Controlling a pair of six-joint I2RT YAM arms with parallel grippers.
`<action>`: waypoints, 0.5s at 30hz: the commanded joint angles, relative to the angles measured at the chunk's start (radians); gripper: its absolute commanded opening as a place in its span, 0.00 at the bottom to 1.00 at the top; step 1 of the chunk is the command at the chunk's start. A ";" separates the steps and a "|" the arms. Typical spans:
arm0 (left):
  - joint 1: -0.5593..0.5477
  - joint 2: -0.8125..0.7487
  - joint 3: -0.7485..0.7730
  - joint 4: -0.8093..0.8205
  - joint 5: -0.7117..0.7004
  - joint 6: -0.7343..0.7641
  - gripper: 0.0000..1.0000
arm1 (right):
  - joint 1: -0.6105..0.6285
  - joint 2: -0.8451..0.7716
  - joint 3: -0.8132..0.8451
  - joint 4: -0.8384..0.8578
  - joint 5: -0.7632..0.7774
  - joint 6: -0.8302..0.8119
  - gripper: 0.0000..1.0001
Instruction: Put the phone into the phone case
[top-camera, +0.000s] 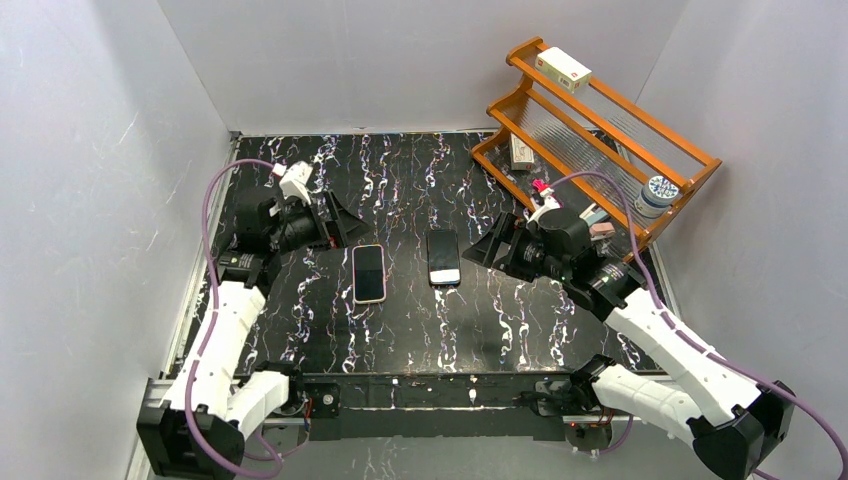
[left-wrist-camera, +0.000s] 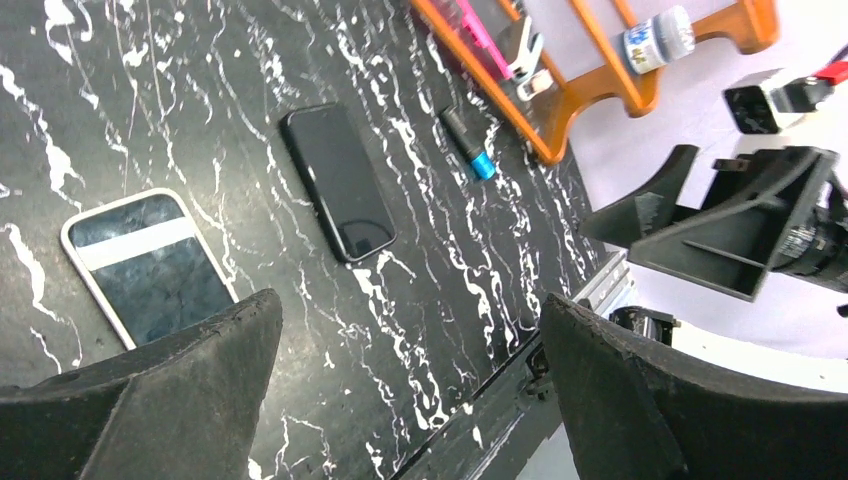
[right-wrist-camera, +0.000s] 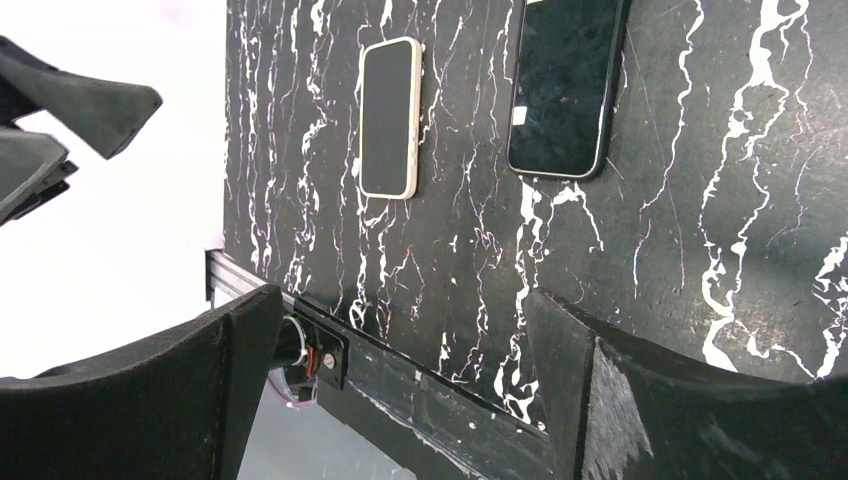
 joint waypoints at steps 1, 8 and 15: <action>-0.004 -0.067 0.006 0.042 0.033 -0.039 0.98 | -0.004 -0.015 0.076 -0.024 0.042 -0.007 0.99; -0.009 -0.105 -0.027 0.059 0.023 -0.076 0.98 | -0.003 -0.028 0.161 -0.060 0.095 -0.041 0.99; -0.012 -0.135 -0.025 0.063 0.011 -0.079 0.98 | -0.004 -0.023 0.163 -0.062 0.088 -0.022 0.99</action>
